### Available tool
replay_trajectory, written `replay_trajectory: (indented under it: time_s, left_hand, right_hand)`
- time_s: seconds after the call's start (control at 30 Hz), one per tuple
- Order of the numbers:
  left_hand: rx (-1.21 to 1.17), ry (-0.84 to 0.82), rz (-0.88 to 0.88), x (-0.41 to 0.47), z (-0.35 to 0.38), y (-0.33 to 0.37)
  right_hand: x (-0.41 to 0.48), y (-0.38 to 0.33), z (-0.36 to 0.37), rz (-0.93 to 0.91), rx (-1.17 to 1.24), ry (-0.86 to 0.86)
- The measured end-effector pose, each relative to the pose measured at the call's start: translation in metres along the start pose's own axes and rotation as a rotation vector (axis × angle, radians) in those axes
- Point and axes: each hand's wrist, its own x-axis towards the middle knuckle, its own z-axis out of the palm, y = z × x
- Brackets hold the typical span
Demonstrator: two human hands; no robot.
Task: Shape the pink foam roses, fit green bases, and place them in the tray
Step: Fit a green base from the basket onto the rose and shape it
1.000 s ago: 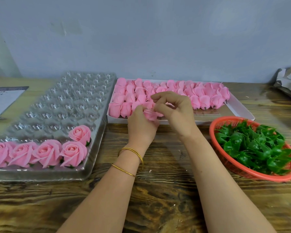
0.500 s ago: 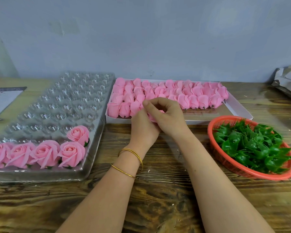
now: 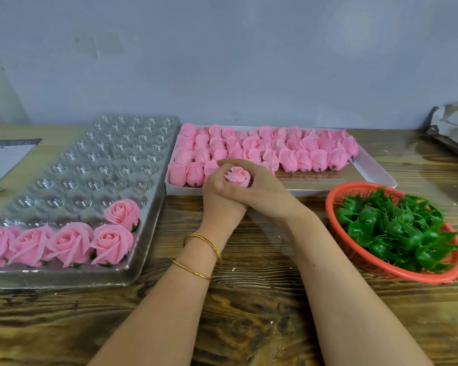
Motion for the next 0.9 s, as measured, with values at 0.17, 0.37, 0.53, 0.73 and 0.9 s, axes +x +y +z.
replay_trajectory:
  time_s: [0.17, 0.37, 0.53, 0.73, 0.9]
  left_hand:
    - [-0.144, -0.058, -0.072, 0.0027, 0.0009, 0.0048]
    - [-0.263, -0.164, -0.059, 0.0019, 0.0029, 0.0062]
    - [-0.382, -0.235, -0.083, -0.0004, 0.0005, 0.007]
    - [-0.437, -0.264, -0.11, 0.0001, 0.0019, 0.0039]
    - [-0.407, -0.298, -0.073, 0.0019, 0.0027, 0.0015]
  right_hand:
    - [0.0014, -0.0065, -0.0065, -0.097, 0.287, 0.19]
    - [0.0022, -0.0064, -0.005, -0.161, 0.255, 0.227]
    - [0.0, -0.0079, -0.0017, -0.169, 0.17, 0.186]
    - [-0.0008, -0.008, -0.0001, -0.165, 0.136, 0.143]
    - [-0.0007, -0.0063, -0.0002, -0.121, 0.131, 0.132]
